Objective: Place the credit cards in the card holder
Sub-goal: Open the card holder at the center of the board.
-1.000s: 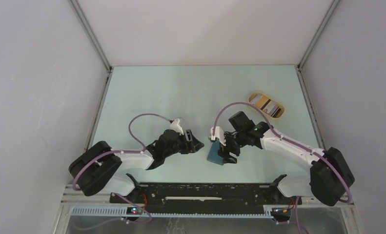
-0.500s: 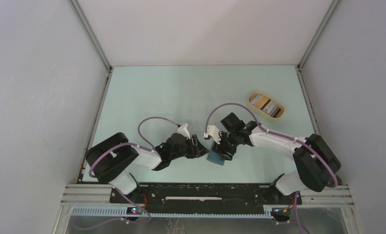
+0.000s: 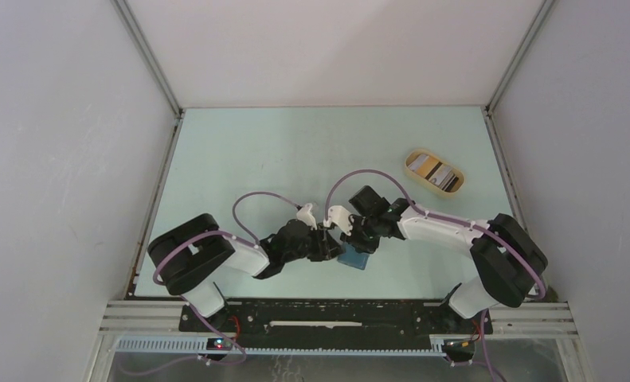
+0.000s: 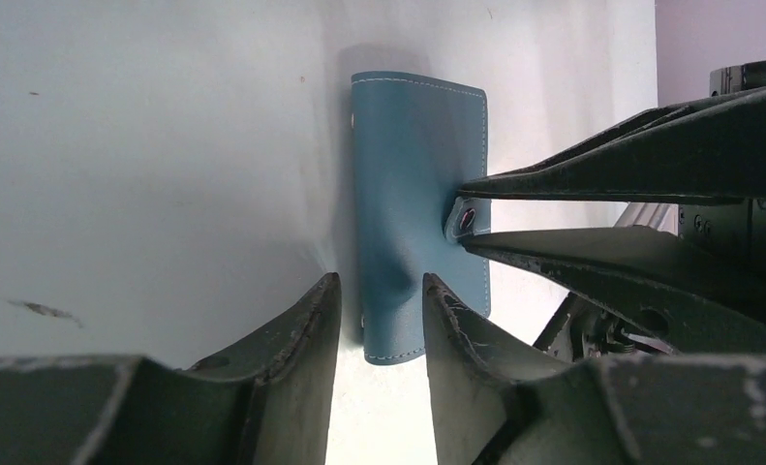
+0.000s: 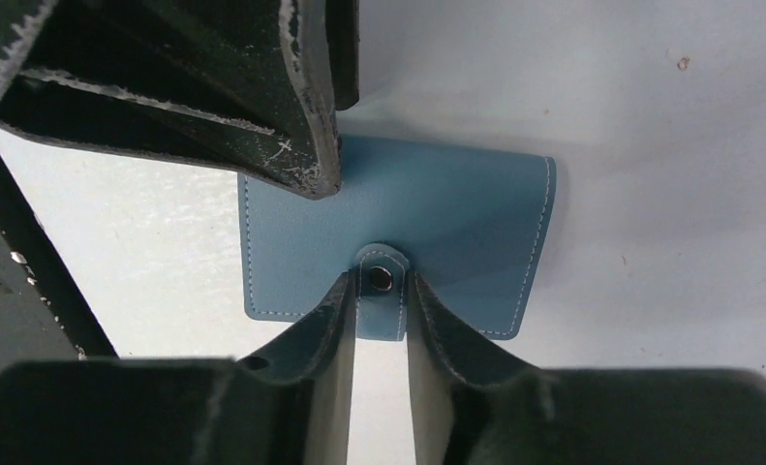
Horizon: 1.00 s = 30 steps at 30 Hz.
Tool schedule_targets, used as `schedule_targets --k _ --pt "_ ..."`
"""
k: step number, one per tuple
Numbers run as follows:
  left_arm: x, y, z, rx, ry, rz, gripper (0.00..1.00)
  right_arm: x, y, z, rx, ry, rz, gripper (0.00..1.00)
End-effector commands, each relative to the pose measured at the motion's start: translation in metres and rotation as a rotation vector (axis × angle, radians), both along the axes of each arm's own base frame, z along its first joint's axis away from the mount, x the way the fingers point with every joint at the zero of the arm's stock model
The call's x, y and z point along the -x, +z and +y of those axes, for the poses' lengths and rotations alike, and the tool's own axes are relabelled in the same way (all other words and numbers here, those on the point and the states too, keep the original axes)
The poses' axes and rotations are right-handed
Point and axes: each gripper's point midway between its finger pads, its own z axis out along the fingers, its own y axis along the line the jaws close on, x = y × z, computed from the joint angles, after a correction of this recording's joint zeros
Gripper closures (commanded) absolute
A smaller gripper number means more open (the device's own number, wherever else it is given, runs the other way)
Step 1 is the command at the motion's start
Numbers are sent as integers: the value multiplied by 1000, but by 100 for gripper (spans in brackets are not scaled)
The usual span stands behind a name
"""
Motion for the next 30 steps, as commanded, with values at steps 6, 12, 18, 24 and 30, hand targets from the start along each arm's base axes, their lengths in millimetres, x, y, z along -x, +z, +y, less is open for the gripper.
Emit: schedule_targets --k 6,12,18,24,30 --pt "-7 2 -6 3 25 -13 70 -3 -1 1 8 19 -6 92" --pt "-9 -4 -2 -16 46 -11 81 5 22 3 -111 68 51 99" --pt "-11 9 4 -4 59 -60 80 12 41 -10 -205 136 88 100" --pt "-8 41 11 35 32 -164 56 11 50 -23 -278 141 121 100" --pt "-3 58 12 56 -2 -221 24 9 67 -19 -361 117 132 100"
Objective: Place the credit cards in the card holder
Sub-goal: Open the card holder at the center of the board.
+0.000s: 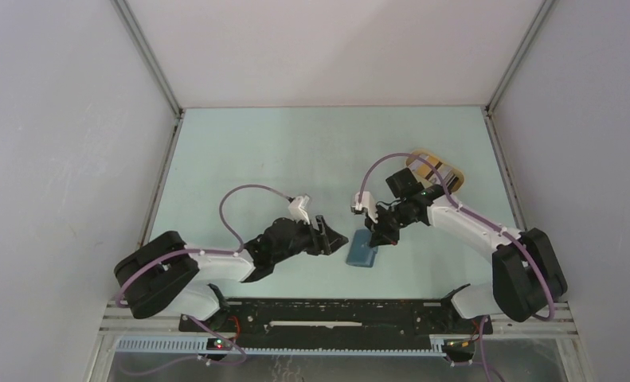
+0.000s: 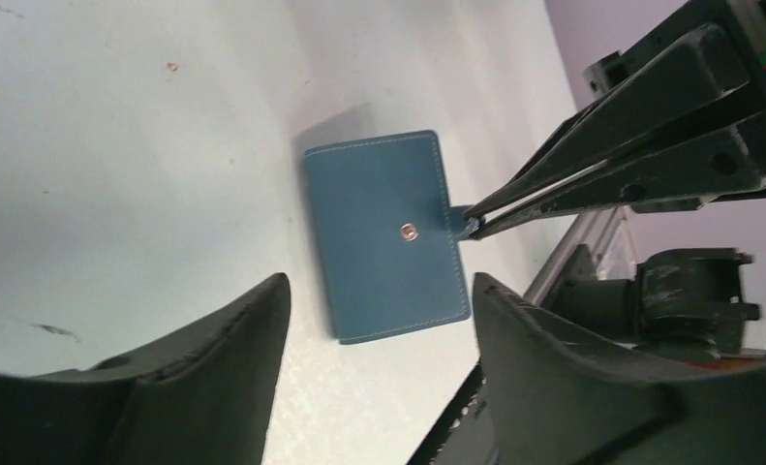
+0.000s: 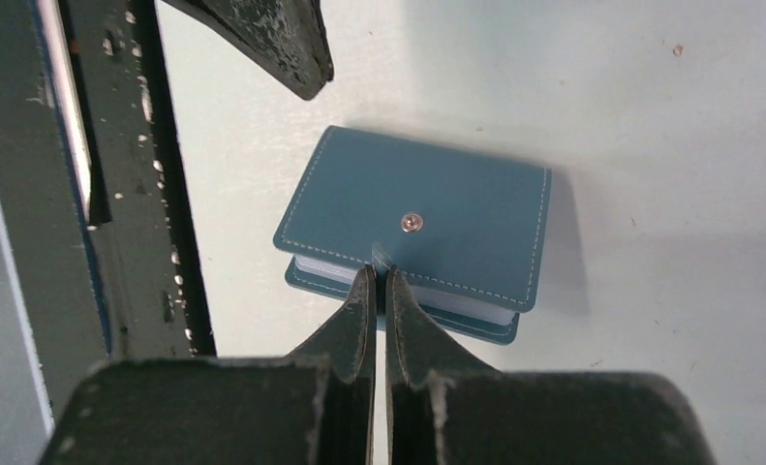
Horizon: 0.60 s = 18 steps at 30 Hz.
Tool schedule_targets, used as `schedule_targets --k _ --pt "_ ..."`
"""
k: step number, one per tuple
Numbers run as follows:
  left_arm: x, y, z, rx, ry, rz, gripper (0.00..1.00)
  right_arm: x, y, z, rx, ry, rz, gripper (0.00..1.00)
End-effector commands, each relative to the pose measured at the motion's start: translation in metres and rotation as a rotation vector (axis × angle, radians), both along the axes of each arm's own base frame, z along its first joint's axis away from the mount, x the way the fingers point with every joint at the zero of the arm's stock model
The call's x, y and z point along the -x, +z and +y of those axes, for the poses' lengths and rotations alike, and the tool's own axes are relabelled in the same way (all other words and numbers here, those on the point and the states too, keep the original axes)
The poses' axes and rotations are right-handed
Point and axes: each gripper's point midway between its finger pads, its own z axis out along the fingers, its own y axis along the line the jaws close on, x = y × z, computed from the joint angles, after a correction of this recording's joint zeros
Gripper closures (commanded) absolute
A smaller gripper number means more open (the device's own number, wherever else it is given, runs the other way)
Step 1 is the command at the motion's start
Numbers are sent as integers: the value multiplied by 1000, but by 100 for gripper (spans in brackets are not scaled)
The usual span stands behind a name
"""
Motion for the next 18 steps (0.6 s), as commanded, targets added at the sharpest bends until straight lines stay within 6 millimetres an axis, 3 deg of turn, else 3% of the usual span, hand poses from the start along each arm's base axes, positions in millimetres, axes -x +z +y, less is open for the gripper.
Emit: schedule_targets --k 1,6,18 --pt "6 4 3 -20 -29 -60 20 6 30 13 -129 29 3 100" --pt "12 3 -8 -33 -72 -78 10 6 41 19 -176 14 31 100" --pt "17 7 -29 -14 -159 -85 7 3 38 19 -166 -8 50 100"
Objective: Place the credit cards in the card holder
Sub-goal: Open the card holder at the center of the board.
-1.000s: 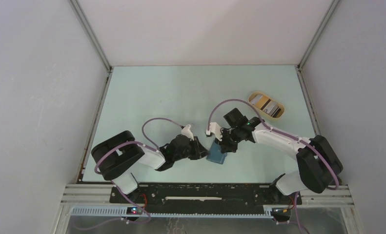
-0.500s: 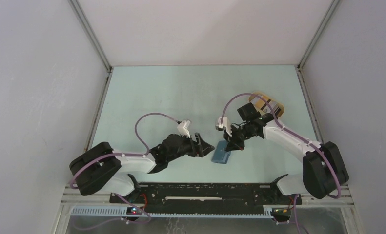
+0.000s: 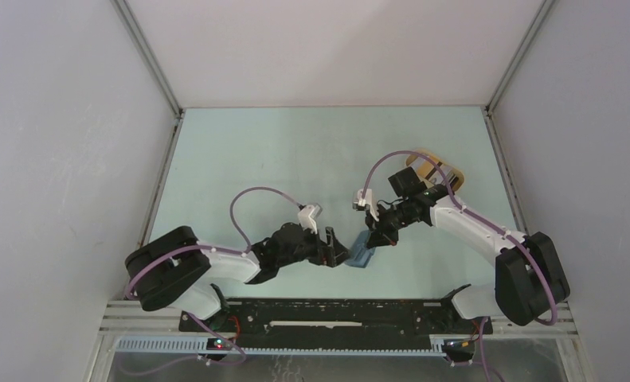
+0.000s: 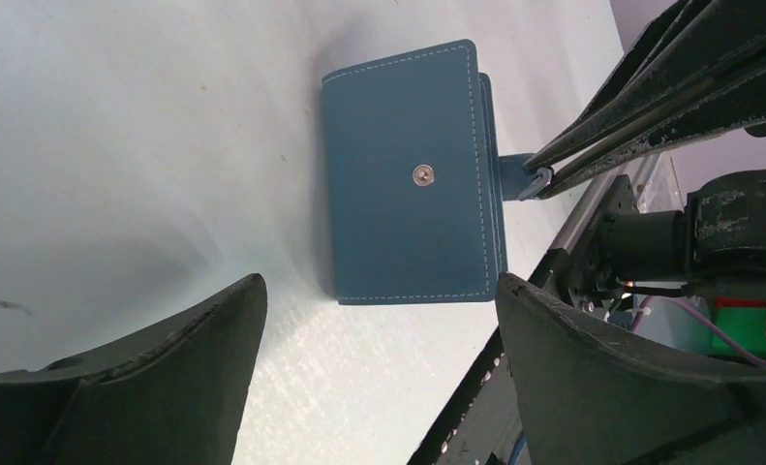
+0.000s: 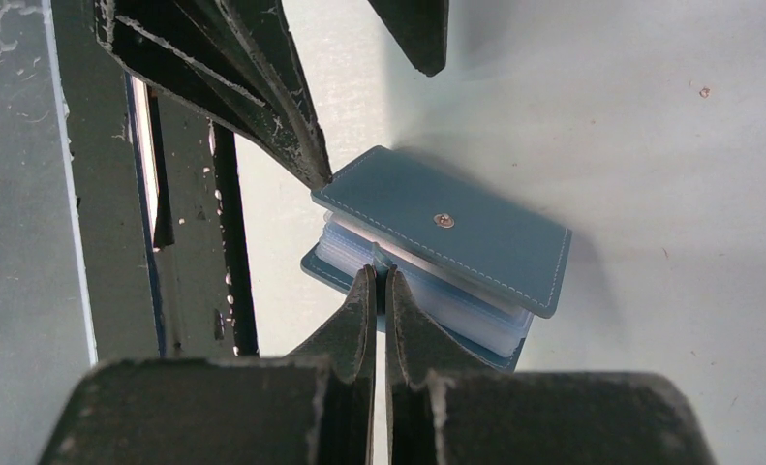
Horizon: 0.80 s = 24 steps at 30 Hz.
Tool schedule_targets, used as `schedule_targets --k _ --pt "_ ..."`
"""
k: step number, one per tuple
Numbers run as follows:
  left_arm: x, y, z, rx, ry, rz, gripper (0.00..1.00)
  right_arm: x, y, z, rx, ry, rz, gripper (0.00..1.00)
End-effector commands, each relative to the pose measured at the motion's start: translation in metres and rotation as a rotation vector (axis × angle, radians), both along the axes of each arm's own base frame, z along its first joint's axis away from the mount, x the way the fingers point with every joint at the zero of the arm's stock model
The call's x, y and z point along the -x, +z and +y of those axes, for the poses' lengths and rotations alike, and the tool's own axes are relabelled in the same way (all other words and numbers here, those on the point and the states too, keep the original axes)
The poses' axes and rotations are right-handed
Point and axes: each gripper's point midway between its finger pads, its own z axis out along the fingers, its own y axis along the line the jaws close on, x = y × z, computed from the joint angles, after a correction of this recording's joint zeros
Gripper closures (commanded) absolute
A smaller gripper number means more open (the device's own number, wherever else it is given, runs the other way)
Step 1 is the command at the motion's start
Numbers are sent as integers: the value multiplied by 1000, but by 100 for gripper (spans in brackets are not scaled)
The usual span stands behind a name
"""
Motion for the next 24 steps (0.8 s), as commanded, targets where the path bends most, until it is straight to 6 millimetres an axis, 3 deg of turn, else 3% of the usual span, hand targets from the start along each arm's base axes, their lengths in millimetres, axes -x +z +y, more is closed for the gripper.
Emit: schedule_targets --k 1,12,24 --pt "-6 30 -22 68 -49 -79 7 -8 17 8 -48 -3 -18 100" --pt "-4 43 -31 80 -88 -122 6 -9 12 7 -37 -10 -6 100" --pt "-13 19 -35 -52 -66 -85 10 -10 14 6 -42 -17 -1 100"
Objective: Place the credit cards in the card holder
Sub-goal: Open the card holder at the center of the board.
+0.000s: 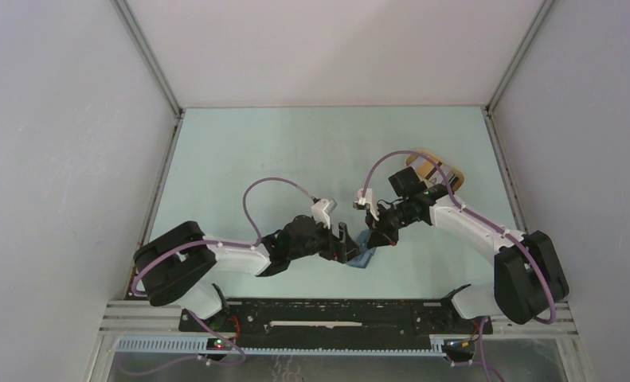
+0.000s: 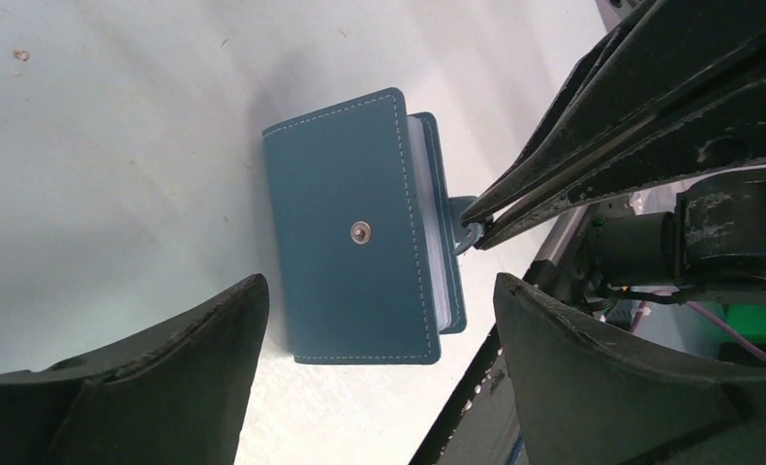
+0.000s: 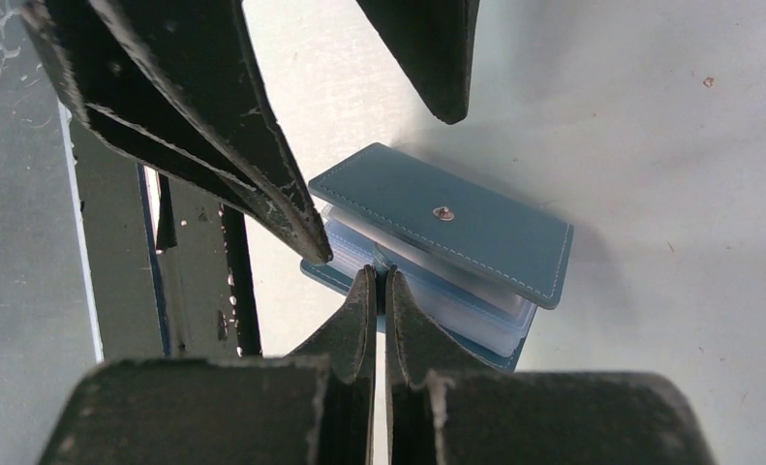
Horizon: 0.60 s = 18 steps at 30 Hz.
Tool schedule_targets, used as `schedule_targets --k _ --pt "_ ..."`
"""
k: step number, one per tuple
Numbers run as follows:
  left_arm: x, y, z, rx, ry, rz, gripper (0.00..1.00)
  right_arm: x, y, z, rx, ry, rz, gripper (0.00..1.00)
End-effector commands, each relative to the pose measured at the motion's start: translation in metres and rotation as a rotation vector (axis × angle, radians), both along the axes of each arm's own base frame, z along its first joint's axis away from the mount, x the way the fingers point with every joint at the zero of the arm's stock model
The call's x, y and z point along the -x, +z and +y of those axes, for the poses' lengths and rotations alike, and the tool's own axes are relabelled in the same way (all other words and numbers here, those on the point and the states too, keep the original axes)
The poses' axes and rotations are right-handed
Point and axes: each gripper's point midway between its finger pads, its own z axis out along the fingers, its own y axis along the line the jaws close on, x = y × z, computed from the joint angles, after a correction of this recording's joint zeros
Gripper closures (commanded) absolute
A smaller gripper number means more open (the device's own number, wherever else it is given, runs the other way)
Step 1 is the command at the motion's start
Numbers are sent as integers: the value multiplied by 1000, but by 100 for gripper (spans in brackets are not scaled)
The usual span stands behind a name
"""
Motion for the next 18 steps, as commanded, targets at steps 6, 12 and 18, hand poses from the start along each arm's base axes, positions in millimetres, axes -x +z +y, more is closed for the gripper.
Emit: schedule_targets --k 6,12,18 --pt "-13 -7 -2 -101 34 -38 22 -10 17 7 -52 -8 -20 100" --pt "-15 -13 2 -136 49 -32 57 -12 17 5 -48 -16 -25 100" --pt "-25 -26 33 -202 211 -10 99 -24 19 -6 -35 -62 -67 100"
